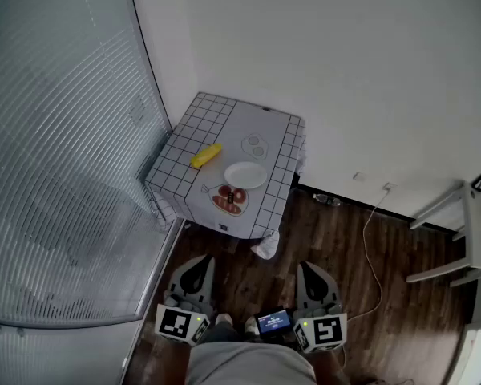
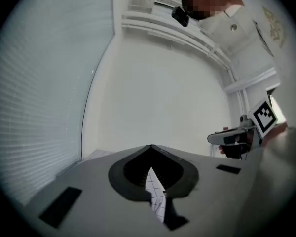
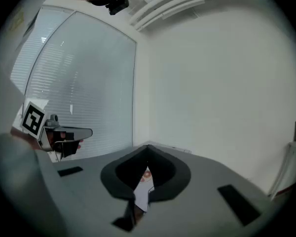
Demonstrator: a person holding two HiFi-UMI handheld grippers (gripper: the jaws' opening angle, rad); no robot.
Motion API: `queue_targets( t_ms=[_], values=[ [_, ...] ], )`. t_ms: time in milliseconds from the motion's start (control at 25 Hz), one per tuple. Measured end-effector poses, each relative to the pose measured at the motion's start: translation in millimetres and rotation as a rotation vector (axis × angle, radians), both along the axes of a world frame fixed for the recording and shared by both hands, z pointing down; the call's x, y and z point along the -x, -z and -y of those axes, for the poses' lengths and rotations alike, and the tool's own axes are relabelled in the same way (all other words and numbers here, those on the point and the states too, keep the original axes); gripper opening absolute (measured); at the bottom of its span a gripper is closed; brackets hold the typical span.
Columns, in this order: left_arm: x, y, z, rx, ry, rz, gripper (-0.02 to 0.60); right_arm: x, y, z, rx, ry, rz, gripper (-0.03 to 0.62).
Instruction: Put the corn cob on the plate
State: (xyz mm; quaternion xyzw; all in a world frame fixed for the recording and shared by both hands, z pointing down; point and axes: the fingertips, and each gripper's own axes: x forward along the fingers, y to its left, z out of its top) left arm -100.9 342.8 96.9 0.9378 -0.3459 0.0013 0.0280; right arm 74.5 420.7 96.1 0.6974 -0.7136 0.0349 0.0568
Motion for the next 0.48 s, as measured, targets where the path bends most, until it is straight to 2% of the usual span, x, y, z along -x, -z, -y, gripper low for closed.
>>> queue_targets(
  t_ms=[80,200,360,480],
  values=[
    [9,0,-10,0.018,0.011,0.003,0.006,9,1,-10,0.003,0.001,0.012,0.006],
    [19,5,-20,-0.011,0.025,0.034,0.006,22,2,-17,0.001,0.018,0.022,0.006],
    [29,14,-39,-0.028,0.017,0.009,0.006,35,2,-28,-0.009,0.042,0.032,0.006],
    [34,16,-47,-0.037,0.04,0.017,0.006,39,3,-35,-0.014,0.047,0.064,0.006]
  ],
)
